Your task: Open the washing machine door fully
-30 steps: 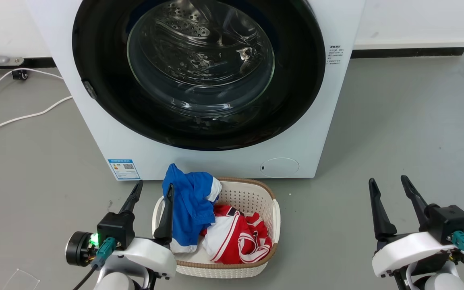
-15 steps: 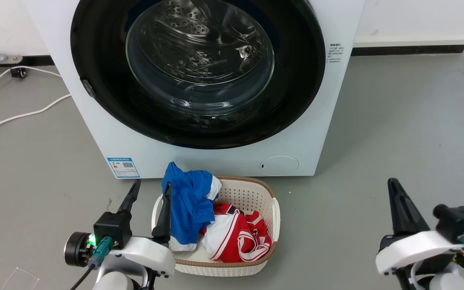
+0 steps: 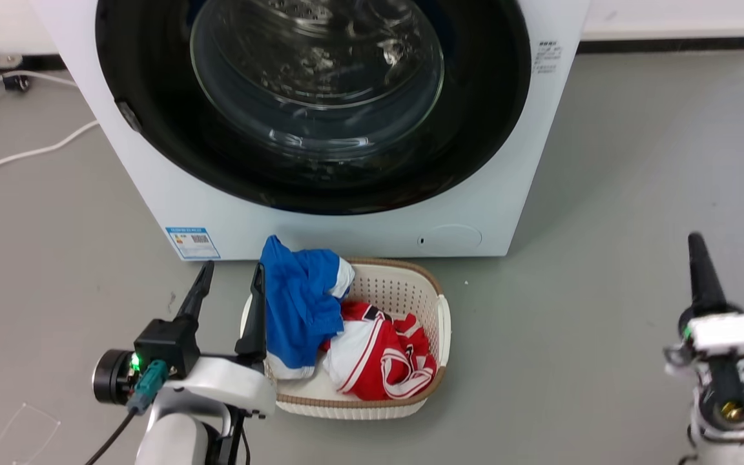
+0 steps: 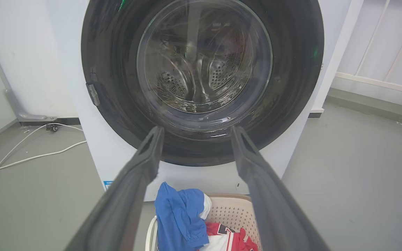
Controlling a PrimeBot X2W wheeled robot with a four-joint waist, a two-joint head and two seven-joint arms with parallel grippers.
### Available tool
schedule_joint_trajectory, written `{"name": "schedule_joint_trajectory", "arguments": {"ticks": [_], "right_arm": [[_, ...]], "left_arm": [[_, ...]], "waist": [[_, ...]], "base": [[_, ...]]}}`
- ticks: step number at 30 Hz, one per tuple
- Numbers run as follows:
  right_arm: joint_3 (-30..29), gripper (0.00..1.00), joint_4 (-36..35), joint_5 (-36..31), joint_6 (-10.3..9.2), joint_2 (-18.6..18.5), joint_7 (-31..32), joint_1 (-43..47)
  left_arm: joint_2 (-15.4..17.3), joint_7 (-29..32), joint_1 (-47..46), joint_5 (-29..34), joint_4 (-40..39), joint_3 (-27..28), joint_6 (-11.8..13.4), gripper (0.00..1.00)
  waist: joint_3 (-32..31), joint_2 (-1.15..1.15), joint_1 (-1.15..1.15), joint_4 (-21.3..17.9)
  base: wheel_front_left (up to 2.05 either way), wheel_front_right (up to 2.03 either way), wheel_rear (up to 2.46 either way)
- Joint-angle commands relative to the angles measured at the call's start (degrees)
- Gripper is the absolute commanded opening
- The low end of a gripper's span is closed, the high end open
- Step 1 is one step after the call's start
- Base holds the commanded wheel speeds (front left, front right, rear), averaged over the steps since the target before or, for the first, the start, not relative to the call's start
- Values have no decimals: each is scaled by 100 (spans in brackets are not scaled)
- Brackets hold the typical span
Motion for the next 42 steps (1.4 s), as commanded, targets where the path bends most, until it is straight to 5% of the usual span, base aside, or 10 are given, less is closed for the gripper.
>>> {"name": "schedule_joint_trajectory", "arguments": {"ticks": [1, 8, 16, 27, 42], "right_arm": [[-30, 0, 28, 143, 0, 7, 67, -123], [-652, 0, 432, 1616, 1, -185, 979, -1287], [-938, 0, 1415, 2171, 1, -712, 1903, -3041], [-433, 0, 2863, 1446, 1, -1373, 3107, -5368], [55, 0, 3902, 216, 1, -1071, 3625, -6905]], "left_arm": [[-15, -15, -73, 29, -28, 13, -16, 100], [-84, -15, -374, 61, -306, 29, -34, 100], [-116, -15, -718, 162, -729, -50, -50, 100], [-167, -14, -1079, 178, -1243, -188, -76, 100], [-189, -15, -1341, 175, -1372, -359, -48, 100]], "waist": [[125, 0, 0, 16], [667, 0, 0, 122], [1308, 0, 0, 289], [1981, 0, 0, 531], [2496, 0, 0, 663]], "base": [[0, 0, 0], [0, 0, 0], [0, 0, 0], [0, 0, 0], [0, 0, 0]]}}
